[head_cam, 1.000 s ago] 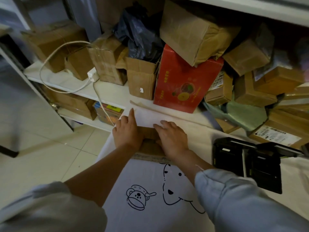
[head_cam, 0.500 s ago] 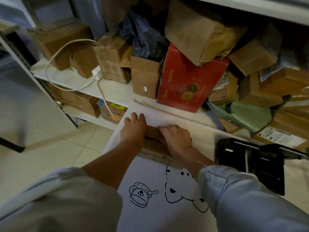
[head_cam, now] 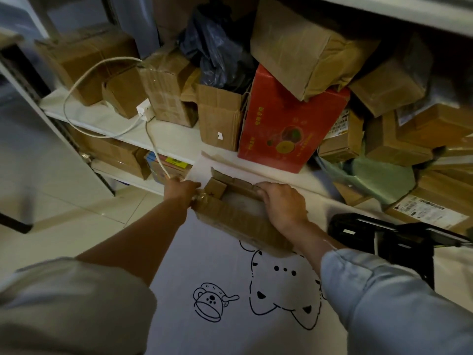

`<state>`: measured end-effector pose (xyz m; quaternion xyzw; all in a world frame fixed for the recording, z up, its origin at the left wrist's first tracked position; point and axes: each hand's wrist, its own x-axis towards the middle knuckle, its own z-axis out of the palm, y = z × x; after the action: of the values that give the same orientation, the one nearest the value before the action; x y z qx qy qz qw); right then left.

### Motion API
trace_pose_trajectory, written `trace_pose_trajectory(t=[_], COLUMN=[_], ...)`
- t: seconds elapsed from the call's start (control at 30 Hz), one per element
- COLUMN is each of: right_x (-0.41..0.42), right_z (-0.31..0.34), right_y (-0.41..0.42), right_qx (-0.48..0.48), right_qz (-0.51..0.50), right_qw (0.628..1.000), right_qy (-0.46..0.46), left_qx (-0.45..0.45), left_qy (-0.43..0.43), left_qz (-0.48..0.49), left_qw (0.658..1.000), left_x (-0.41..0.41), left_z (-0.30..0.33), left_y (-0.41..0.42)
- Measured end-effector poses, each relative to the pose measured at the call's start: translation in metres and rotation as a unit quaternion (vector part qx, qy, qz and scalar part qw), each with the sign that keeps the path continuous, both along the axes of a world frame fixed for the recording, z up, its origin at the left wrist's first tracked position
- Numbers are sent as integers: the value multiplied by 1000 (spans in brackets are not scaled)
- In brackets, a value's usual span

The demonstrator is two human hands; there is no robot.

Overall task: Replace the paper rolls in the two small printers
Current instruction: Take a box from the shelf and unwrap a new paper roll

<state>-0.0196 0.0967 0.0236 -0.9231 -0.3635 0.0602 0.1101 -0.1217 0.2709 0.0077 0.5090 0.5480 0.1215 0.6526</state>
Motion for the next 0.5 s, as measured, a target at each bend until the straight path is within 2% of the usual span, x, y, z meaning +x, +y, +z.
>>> trace_pose_trajectory(t=[0.13,0.2,0.23,0.27,0.33,0.37,0.43,0.5], right_x=[2,5,7,9,10,11,11,9], right_z=[4,6,7,6,5,4,2,2], right_y=[8,13,15,17,17,16,13,13], right_qx=[66,92,95,90,60,32,-26,-59], right_qz=[-67,-90,-90,-88,-84,-82,-77,-59], right_qw=[995,992,991,992,994,995,991,988], right_qy=[22,15,5,-6,-22,-41,-102,-127], left_qx=[23,100,188,294,479,529,561,552], left_qy=[-32,9,57,110,158,158,171,204], left_qz=[-41,-98,-138,-165,-193,-224,-314,-382], left_qw=[998,990,971,935,842,803,747,713], left_x=[5,7,6,4,-1,-1,0,4], left_z=[11,13,12,10,11,13,18,20], left_y=[-7,-8,-9,-10,-15,-18,-21,-20])
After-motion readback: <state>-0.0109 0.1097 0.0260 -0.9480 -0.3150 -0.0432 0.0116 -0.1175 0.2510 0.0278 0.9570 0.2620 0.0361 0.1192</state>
